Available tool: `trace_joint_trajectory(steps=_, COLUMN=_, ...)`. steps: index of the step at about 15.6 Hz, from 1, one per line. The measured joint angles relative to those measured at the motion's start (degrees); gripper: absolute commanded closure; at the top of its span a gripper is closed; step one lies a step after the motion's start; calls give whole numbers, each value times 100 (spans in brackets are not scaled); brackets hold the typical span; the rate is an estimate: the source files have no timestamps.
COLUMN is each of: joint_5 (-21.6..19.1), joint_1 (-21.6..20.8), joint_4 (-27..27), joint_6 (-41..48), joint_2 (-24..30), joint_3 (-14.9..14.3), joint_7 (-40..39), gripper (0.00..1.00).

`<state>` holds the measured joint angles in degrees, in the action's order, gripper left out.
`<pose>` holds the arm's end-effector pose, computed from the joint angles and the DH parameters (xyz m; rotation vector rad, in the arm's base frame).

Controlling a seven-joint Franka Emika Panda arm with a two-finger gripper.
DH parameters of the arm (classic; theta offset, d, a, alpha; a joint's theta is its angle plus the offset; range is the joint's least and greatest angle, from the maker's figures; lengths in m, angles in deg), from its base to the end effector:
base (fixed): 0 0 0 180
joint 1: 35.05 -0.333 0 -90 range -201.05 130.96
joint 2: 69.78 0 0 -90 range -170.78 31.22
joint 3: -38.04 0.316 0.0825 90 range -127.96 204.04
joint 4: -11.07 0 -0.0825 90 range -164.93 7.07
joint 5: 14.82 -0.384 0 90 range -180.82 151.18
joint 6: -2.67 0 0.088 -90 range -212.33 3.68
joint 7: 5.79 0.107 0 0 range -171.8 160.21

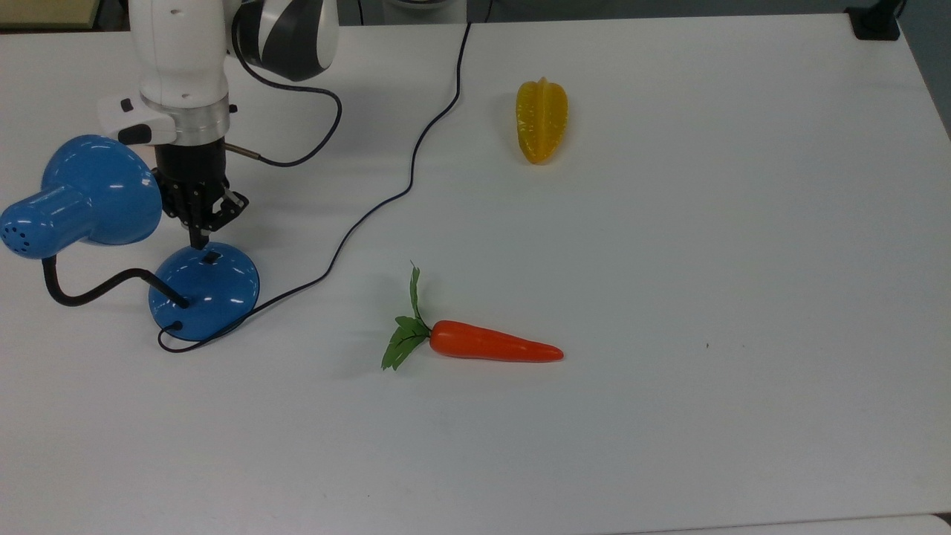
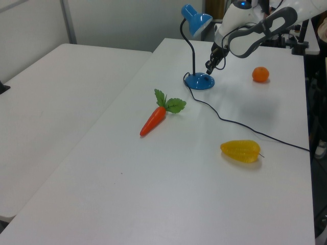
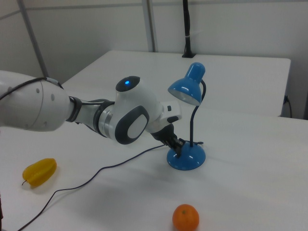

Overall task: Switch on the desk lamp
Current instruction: 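Lower the gripper and press the switch on the lamp base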

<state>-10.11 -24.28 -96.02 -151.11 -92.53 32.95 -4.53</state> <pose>0.6463 -0.1756 0.3485 2.9276 -0.3212 0.6042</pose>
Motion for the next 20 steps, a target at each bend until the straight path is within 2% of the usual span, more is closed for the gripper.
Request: trace_joint_trajectory(steps=20, joint_5=10, joint_1=34, joint_4=161, joint_6=-208, joint_2=-281, joint_3=37, joint_7=-129, gripper=100)
